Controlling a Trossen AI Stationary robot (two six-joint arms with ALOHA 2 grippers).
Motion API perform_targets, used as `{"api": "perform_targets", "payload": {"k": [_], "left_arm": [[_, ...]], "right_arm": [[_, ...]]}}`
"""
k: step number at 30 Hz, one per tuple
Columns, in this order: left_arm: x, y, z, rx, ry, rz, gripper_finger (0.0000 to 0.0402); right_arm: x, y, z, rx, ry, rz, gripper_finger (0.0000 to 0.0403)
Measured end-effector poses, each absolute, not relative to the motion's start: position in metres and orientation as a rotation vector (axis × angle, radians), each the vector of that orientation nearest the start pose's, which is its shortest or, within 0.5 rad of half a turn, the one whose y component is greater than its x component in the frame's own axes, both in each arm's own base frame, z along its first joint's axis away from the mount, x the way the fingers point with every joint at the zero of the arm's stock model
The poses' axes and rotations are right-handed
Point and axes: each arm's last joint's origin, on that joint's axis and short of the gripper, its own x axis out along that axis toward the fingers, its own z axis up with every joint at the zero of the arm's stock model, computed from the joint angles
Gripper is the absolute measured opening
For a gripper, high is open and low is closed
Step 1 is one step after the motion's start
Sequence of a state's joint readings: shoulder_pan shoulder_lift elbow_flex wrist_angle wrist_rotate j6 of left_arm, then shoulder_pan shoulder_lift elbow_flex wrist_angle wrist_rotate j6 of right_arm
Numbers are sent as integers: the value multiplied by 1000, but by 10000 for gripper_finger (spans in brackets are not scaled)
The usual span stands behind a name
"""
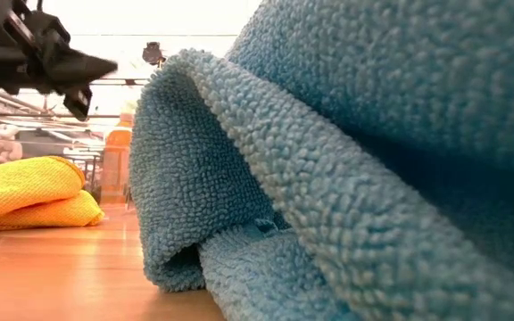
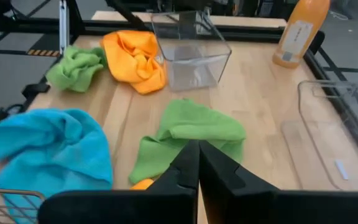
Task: Sort microfiber towel by color & place in baskets
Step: Put the top green microfiber towel into the bottom transparent bin
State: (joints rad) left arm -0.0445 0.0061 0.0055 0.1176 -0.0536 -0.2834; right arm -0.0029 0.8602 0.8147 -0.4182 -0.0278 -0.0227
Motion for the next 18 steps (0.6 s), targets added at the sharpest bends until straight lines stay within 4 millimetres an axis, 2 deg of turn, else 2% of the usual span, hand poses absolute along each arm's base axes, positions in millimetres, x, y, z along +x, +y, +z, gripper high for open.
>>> {"api": "perform_targets", "payload": {"k": [3,9,13,18], "left_arm": [[95,-5,185,-267,-159,-55,11],[86,-5,222,-216,-271,-70,11],[82,-4,248,-220,-315,-48,11],[88,-4,279,-169,-309,-28,11]], "right_arm": [[185,0,291,-3,450,27,0],[187,0,257,23,451,21,0],[186,0,245,29,467,19,0],[186,1,239,42,458,24,0]]}}
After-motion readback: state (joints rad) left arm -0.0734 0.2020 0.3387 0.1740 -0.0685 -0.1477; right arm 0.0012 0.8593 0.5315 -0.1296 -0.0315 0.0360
